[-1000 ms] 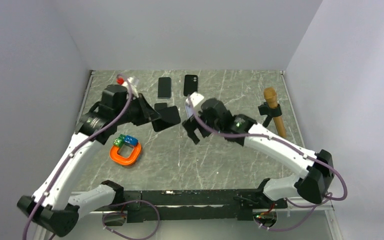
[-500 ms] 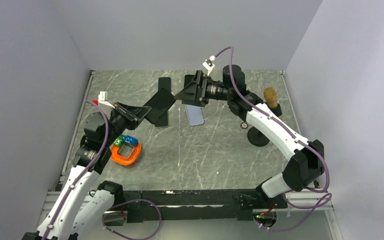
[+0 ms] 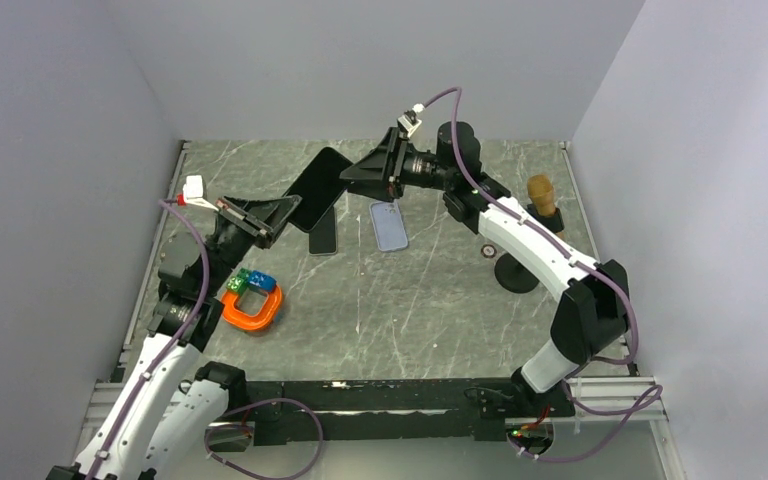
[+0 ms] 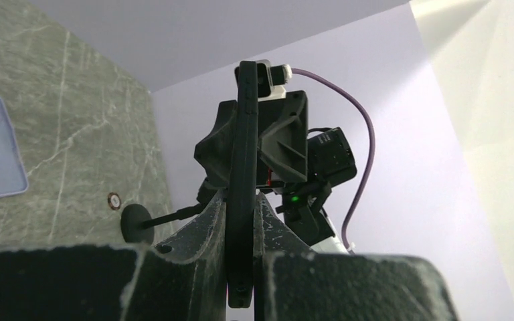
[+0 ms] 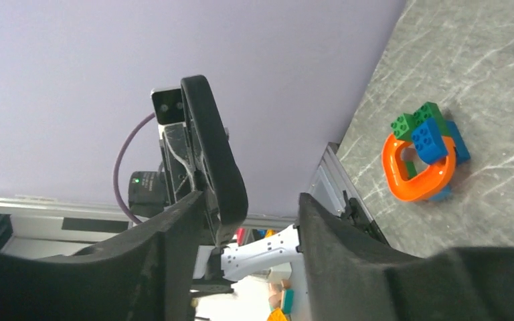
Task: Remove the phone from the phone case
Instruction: Adjust the phone, then remove the phone case from the phone.
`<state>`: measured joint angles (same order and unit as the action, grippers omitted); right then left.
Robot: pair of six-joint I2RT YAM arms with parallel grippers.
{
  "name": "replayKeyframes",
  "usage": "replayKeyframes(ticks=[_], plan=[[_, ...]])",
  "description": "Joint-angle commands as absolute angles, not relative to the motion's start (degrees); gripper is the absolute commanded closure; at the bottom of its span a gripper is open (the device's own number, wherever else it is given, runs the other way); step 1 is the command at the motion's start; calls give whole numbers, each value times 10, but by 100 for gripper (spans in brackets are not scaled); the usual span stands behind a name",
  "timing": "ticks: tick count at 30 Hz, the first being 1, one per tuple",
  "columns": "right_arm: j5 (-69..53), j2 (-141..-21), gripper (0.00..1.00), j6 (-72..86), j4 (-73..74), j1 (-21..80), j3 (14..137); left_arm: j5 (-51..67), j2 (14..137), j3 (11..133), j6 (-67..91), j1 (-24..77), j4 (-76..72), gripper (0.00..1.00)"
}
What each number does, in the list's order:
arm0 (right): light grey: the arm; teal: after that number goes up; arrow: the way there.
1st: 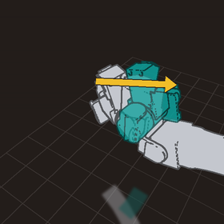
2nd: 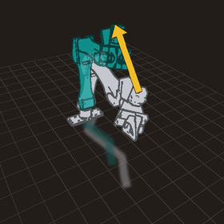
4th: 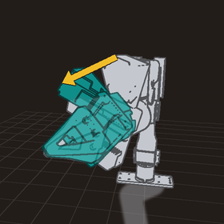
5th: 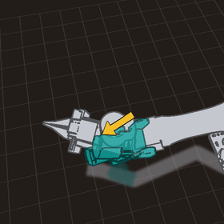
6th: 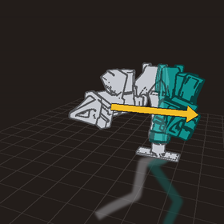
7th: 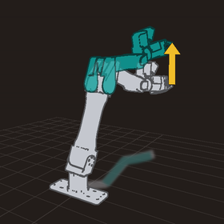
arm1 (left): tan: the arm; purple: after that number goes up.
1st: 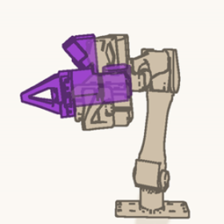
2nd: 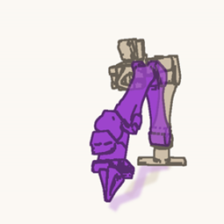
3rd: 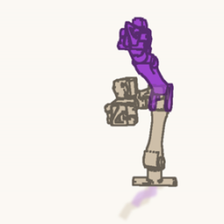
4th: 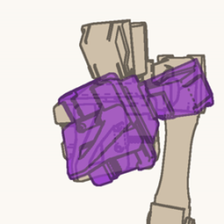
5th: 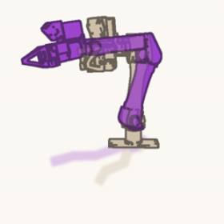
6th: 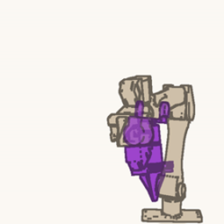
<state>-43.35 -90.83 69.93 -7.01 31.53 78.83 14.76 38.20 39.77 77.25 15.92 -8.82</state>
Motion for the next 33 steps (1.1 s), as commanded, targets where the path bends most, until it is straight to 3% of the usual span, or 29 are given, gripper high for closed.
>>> replayKeyframes(ticks=[1,4,7,8,9,11,12,15,16,18,22,24,33], plan=[[-432,-926,46,739,-127,313,824,174,383,412,803,157,-189,100],[-438,-947,57,767,-161,317,842,189,394,411,810,158,-208,100],[-443,-959,76,804,-226,324,847,194,402,408,819,158,-238,100],[-444,-962,84,820,-250,327,845,198,406,408,820,158,-243,100],[-444,-965,100,832,-269,329,842,202,411,410,819,158,-246,100],[-453,-969,100,851,-302,330,838,212,419,419,807,158,-234,100],[-458,-968,100,860,-324,327,833,220,420,431,792,158,-206,91],[-475,-958,100,869,-348,303,820,212,413,487,711,158,-39,36],[-483,-949,100,871,-361,294,811,207,409,504,683,158,14,26],[-516,-945,100,868,-369,275,814,200,400,526,633,157,91,17],[-586,-950,100,880,-383,252,832,226,387,527,588,148,134,17],[-610,-949,100,898,-417,244,828,250,384,517,585,138,129,23],[-641,-936,100,850,-359,234,847,461,474,527,607,117,-30,36]])
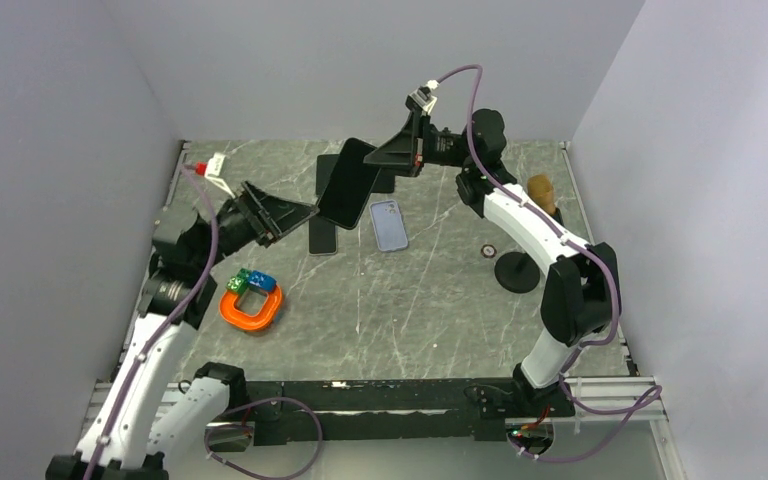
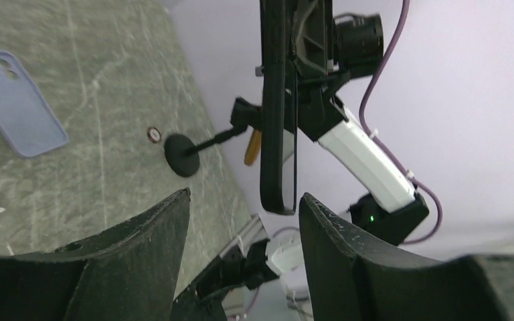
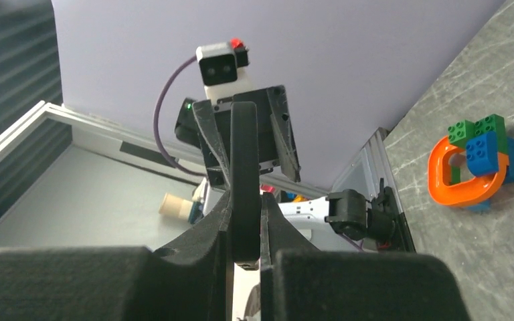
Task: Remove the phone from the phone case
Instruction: Remove the phone case from the phone.
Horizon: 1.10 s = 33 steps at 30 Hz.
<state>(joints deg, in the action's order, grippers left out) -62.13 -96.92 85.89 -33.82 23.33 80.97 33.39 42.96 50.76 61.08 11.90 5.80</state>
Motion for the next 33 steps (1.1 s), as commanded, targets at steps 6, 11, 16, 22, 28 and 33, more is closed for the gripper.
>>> replayKeyframes(ticks=[6,11,16,22,28,33], plan=[[-640,-945,100,875,-390,234,850,521,505,539,605,125,-60,54],[-650,-955,100,894,-401,234,861,541,513,523,627,128,-110,77],[-647,-968,100,943,-431,235,874,585,533,526,656,153,-224,94],[-673,-1004,100,1053,-490,244,914,595,532,530,643,185,-367,100],[-656,-1056,100,1287,-722,284,947,606,584,525,692,181,-548,100],[-631,-1047,100,1329,-740,311,953,629,619,535,608,170,-497,100]])
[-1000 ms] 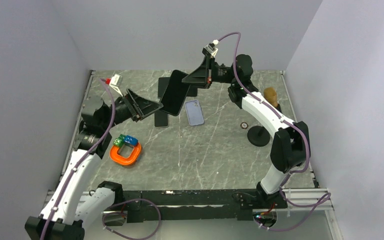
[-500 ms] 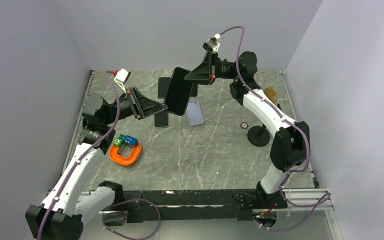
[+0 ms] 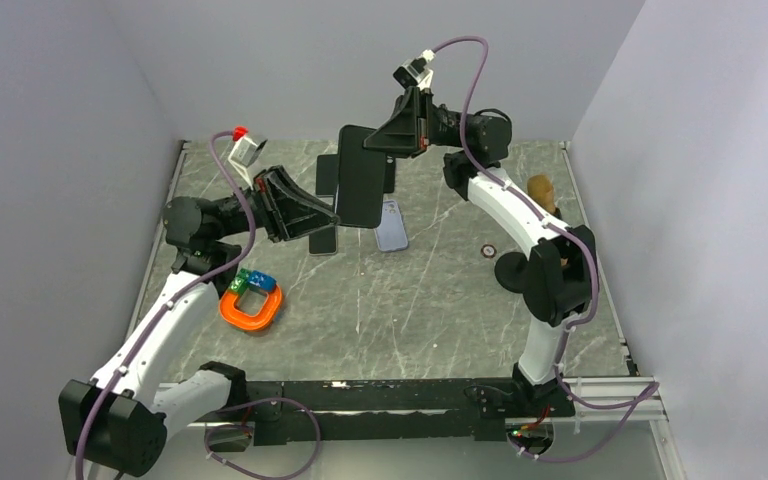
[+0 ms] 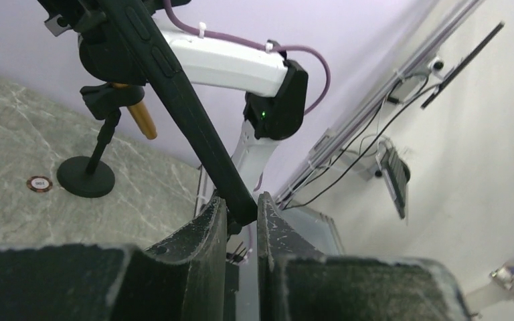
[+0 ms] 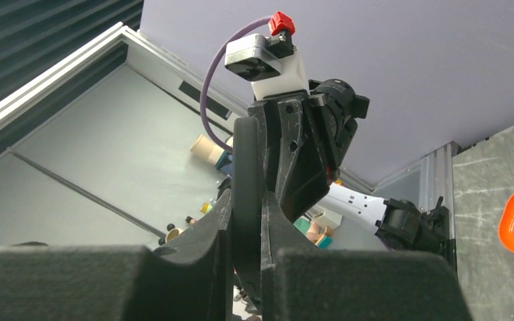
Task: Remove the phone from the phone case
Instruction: Remove the phone case from the phone.
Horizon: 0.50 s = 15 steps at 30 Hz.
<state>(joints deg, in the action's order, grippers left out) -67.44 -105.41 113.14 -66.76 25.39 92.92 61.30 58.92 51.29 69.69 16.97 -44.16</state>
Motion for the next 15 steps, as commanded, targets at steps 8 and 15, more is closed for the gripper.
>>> replayKeyframes(ticks=[8,15], plan=[[-604,-1037,100,1375,-761,331,935,646,662,524,588,141,-528,100],[-611,-1036,100,1387,-769,347,892,703,706,557,636,140,-647,100]])
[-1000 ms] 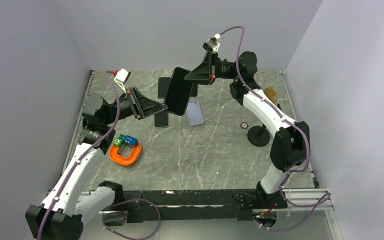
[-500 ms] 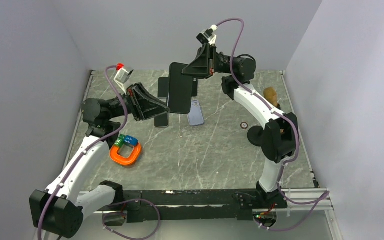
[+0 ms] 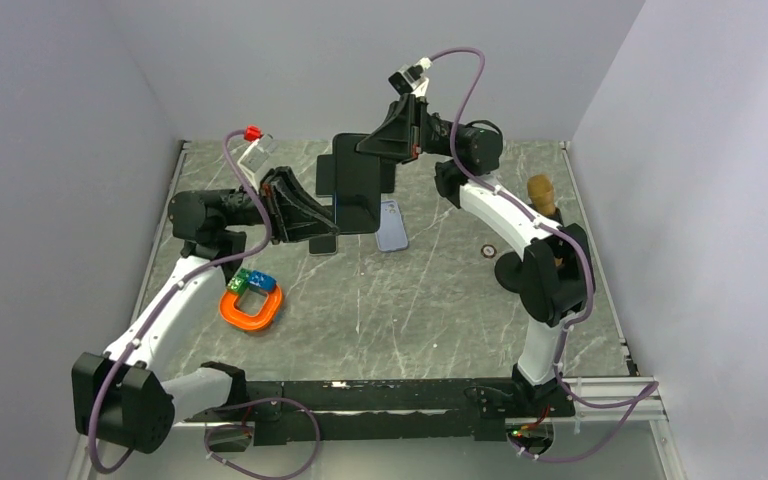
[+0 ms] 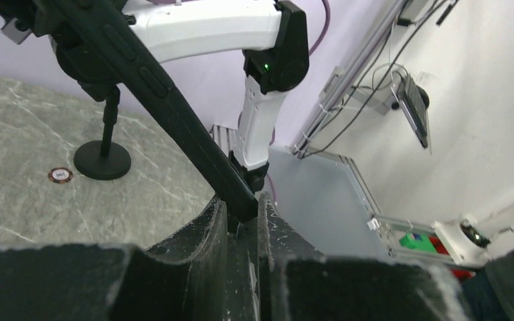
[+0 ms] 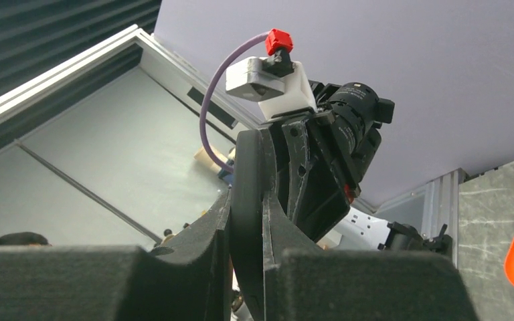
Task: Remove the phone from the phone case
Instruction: Remove the phone case from the phone.
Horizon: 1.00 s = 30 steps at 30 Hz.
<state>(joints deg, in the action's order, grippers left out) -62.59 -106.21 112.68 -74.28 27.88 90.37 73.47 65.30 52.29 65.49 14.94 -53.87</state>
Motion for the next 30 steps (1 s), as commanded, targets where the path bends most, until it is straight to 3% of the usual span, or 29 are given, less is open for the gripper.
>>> replayKeyframes(ticks=[1,3,6,11,14,30], plan=[[-613,-1037,100,1389,-770,348,888,710,717,562,663,141,-683,100],[-615,-1041,100,1392,-770,350,884,715,735,571,710,141,-748,100],[-618,-1048,100,1392,-766,355,885,706,730,570,684,141,-706,100],[-616,-1049,100,1396,-765,360,878,625,662,582,392,140,-321,100],[-609,-1052,100,1413,-781,362,874,591,634,597,285,139,-186,100],[-622,-1084,100,1474,-825,387,889,611,634,663,73,141,39,100]])
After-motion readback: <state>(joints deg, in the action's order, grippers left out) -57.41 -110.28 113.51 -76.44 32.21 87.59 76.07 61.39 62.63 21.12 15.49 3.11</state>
